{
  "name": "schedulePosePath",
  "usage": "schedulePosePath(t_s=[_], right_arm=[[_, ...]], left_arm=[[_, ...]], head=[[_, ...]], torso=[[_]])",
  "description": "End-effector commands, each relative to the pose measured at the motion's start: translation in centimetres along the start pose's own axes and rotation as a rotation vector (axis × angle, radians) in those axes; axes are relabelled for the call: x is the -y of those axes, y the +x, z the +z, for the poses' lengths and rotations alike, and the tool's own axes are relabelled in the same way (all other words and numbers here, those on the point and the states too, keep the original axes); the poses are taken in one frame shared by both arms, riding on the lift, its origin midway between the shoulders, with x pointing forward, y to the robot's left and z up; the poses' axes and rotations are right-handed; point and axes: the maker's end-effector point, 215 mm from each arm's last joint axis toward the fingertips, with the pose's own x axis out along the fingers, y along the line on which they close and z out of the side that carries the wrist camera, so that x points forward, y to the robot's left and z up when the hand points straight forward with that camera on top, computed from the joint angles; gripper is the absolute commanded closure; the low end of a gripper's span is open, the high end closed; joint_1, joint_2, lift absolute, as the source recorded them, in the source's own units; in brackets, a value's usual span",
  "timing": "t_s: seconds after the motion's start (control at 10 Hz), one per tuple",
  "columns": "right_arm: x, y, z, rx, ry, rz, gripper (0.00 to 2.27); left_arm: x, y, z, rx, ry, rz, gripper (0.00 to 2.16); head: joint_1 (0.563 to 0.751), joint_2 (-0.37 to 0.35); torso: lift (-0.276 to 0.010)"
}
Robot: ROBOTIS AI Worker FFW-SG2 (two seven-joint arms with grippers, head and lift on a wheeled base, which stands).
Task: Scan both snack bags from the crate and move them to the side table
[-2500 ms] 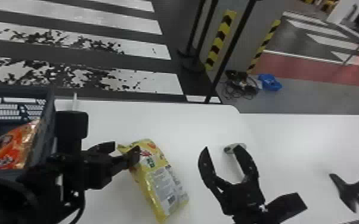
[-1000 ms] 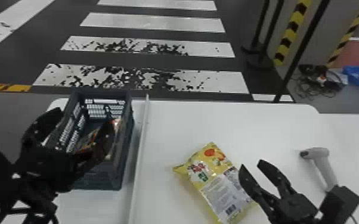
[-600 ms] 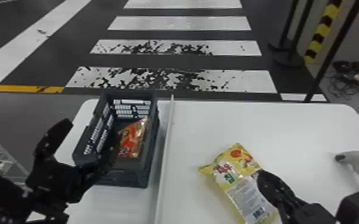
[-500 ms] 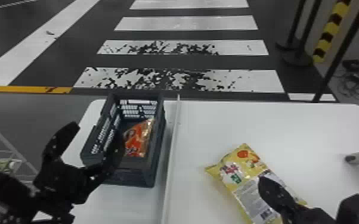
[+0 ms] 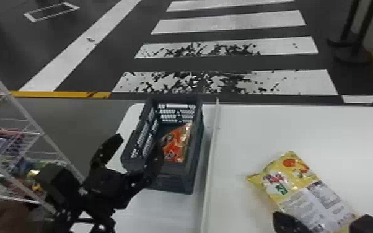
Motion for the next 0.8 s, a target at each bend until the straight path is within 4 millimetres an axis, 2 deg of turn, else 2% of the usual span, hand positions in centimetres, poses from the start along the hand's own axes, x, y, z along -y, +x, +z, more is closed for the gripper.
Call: schedulePosePath(t_s=[0.0,0.2,0.3,0.5,0.7], right_arm=[[-2.2,0.9,-0.3,-0.025,-0.01,0.04,2.02],[-4.1,2.3,0.3,-0.029,-0.034,0.063,2.02],[-4.3,3.3,0.4,-0.028,-0.036,0.058,2.02],[-4.0,5.0,1.5,-0.014,-0.043,0.035,2.02],[-2.3,6.9,2.5,-0.027,-0.049,0.003,2.01]], left_arm=[[0.0,0.0,-0.1,-0.003,-0.001,-0.001,0.03],[0.4,0.3,-0.5,-0.015,-0.007,-0.008,0.03],[0.8,0.6,-0.5,-0.013,-0.008,-0.017,0.03],[1.3,0.8,-0.8,-0.024,-0.006,-0.032,0.03],[1.2,0.8,-1.0,-0.032,-0.006,-0.037,0.03]], head=[[0.695,0.262],[0.695,0.296],[0.695,0.313],[0.695,0.323],[0.695,0.319]], torso=[[-0.095],[-0.095],[-0.095],[-0.095],[-0.095]])
